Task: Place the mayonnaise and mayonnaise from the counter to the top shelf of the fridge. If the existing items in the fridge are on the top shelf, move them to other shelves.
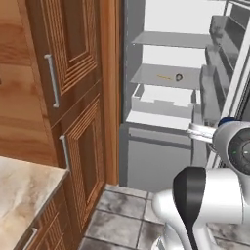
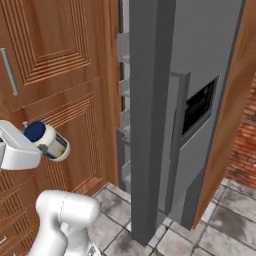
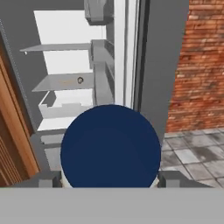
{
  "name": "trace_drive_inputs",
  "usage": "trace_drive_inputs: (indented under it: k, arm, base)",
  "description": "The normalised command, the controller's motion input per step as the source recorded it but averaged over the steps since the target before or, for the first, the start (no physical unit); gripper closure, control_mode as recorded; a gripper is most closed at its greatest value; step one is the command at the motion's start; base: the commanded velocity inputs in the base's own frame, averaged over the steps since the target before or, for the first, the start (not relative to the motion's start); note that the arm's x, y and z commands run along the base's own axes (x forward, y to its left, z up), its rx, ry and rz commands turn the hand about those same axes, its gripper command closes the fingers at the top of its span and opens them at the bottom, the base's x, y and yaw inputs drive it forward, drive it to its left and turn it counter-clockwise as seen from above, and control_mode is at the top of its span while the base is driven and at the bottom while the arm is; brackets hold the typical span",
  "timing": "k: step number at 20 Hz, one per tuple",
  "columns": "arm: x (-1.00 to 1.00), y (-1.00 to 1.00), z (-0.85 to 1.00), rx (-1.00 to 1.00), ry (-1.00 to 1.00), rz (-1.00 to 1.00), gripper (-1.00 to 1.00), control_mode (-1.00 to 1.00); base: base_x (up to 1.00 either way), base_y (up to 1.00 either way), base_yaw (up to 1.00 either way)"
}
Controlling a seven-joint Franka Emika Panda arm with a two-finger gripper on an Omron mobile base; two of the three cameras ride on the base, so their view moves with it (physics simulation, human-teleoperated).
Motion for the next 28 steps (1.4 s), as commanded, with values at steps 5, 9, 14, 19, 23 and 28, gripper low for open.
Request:
trace_drive_inputs:
  k: [5, 9, 14, 19, 23, 28]
  arm:
    - [0.0, 0.0, 0.0, 0.0, 0.0, 0.0, 1.0, 1.0]
    - [0.0, 0.0, 0.0, 0.0, 0.0, 0.0, 1.0, 1.0]
    - [0.0, 0.0, 0.0, 0.0, 0.0, 0.0, 1.0, 1.0]
    - [0.0, 0.0, 0.0, 0.0, 0.0, 0.0, 1.0, 1.0]
    - [0.0, 0.0, 0.0, 0.0, 0.0, 0.0, 1.0, 1.0]
    - [0.0, 0.0, 0.0, 0.0, 0.0, 0.0, 1.0, 1.0]
  base:
    - [0.6, 0.49, -0.15]
    - [0.25, 0.67, -0.08]
    - [0.5, 0.24, -0.16]
    - [0.52, 0.05, -0.23]
    - [0.42, 0.0, -0.3]
    - [0.52, 0.0, -0.31]
